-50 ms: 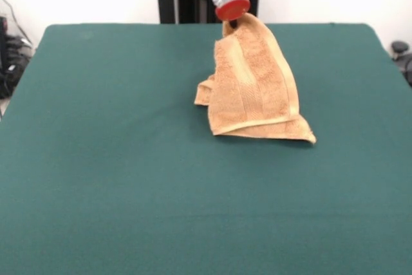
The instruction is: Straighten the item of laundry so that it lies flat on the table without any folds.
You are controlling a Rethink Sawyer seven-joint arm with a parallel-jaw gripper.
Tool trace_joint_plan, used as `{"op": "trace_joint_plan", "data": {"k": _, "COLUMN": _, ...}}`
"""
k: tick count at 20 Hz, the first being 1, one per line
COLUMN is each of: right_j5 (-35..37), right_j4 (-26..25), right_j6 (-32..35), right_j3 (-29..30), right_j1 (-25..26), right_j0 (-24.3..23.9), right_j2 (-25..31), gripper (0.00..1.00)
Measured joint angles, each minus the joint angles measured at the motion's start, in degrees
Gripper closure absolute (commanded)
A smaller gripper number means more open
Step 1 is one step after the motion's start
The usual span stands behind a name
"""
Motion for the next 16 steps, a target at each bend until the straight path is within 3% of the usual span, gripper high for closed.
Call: {"op": "trace_joint_plan", "data": {"k": 16, "right_j5": 4.4, "right_j4": -2.9, "right_j6": 0.0, "right_j3": -1.3, "right_j1": -0.4, "right_j0": 0.1, "right_j2": 0.0, "gripper": 1.00}}
